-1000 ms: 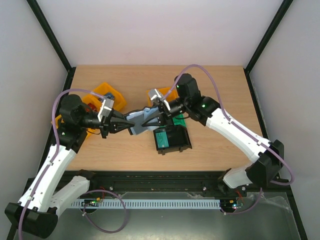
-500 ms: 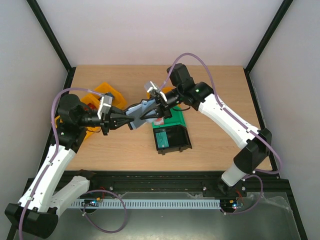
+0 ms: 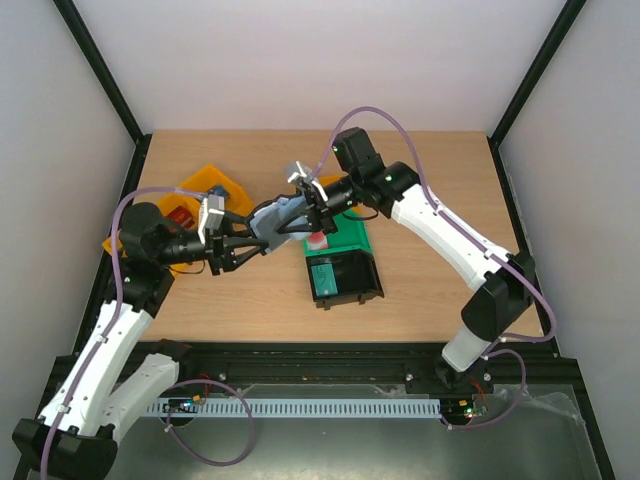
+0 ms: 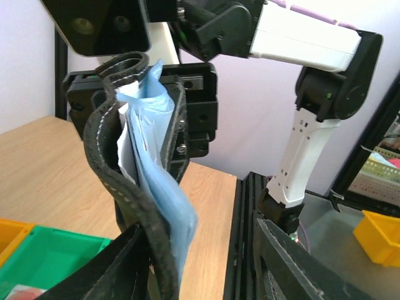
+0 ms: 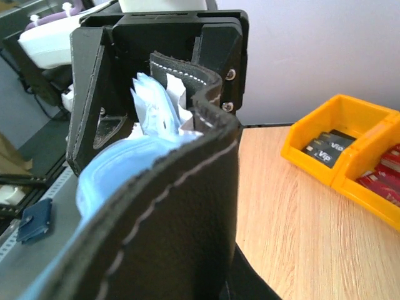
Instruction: Take the credit cards out of the card holder
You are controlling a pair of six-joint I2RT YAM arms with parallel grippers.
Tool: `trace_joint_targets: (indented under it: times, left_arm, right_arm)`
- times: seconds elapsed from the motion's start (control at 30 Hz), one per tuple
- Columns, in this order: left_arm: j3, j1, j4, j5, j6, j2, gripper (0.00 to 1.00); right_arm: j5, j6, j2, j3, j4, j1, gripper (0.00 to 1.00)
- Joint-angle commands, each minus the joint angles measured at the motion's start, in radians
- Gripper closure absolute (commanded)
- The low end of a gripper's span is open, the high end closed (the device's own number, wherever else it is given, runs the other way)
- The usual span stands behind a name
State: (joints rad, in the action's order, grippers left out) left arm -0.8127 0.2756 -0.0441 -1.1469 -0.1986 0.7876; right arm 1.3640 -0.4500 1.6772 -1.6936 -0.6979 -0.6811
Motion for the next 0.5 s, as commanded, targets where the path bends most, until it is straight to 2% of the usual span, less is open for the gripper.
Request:
trace_joint_targets:
  times: [0.0,0.1,0.2,0.37,0.47]
  left_arm:
    - [0.04,-0.02,-0.117,-0.033,-0.056,-0.051,0.52]
    - [0.013,-0.038,0.02,-0.063,0.055,-0.066,0.52]
    - [-0.019,-0.04,0.178,-0.1,0.209,-0.068,0.49]
    - [-0.02,-0.099,0.266,-0.101,0.365,-0.085,0.49]
    - [-0.001,-0.12,0.282,-0.136,0.417,-0.088,0.56]
  right_arm:
    - [-0.156,0.193,-0.091,0.134,0.361,-0.027,0.98]
    - [-0.15,0.236,-0.135,0.184,0.436,-0.027,0.98]
    - [-0.149,0.246,-0.138,0.184,0.431,-0.026,0.99]
    - [-0.118,0.24,-0.129,0.167,0.391,-0.028,0.98]
    - [-0.114,0.231,-0.134,0.156,0.365,-0.026,0.98]
